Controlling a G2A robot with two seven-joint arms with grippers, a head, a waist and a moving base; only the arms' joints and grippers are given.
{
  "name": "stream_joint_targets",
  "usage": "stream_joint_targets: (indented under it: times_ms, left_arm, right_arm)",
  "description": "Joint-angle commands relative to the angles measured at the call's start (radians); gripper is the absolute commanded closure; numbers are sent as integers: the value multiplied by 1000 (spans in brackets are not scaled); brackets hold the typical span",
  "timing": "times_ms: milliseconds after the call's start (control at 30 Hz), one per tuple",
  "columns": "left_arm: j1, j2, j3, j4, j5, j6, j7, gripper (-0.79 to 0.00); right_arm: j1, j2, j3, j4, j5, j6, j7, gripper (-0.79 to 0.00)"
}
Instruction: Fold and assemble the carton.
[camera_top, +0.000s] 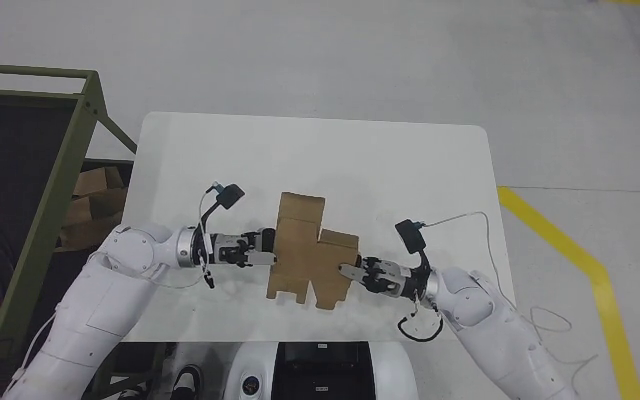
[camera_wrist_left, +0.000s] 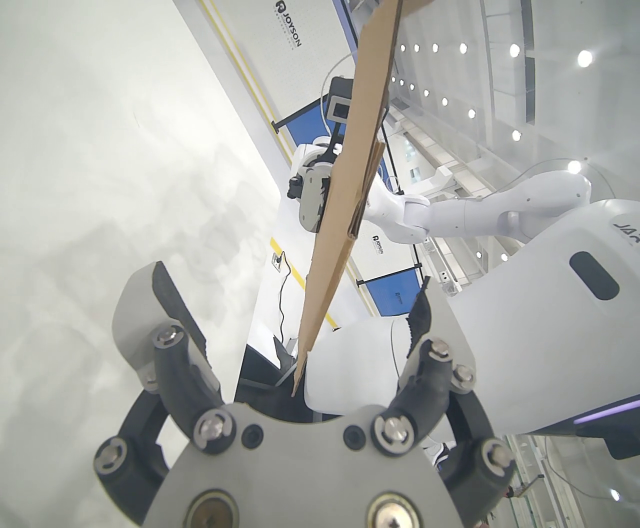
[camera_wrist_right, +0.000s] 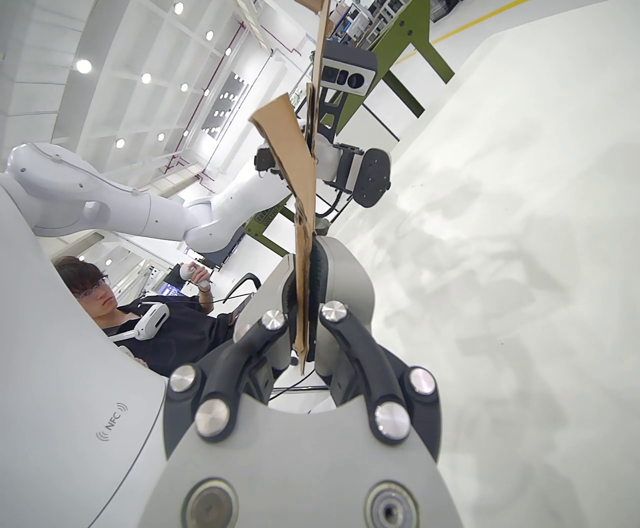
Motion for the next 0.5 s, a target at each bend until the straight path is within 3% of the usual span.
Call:
stream_joint_targets:
  times_ms: [0, 233, 267, 333, 367, 467]
  left_arm:
    - [-4, 5, 16, -4, 4, -10, 10, -785]
    - [-15, 24, 60, -8, -9, -50, 50, -782]
    - [-16, 27, 65, -7, -10, -55, 55, -760]
    - [-19, 33, 77, -7, -11, -67, 67, -594]
    - [-21, 36, 83, -7, -10, -72, 72, -554]
    - [-27, 44, 99, -5, -8, -84, 84, -502]
  right_arm:
    - [5, 0, -4, 3, 6, 1, 3, 0]
    - [15, 3, -14, 4, 19, 11, 17, 0]
    - [16, 3, -15, 4, 21, 12, 19, 0]
    - [18, 4, -16, 5, 24, 17, 22, 0]
    - [21, 4, -17, 5, 25, 18, 24, 0]
    - [24, 5, -22, 6, 30, 20, 28, 0]
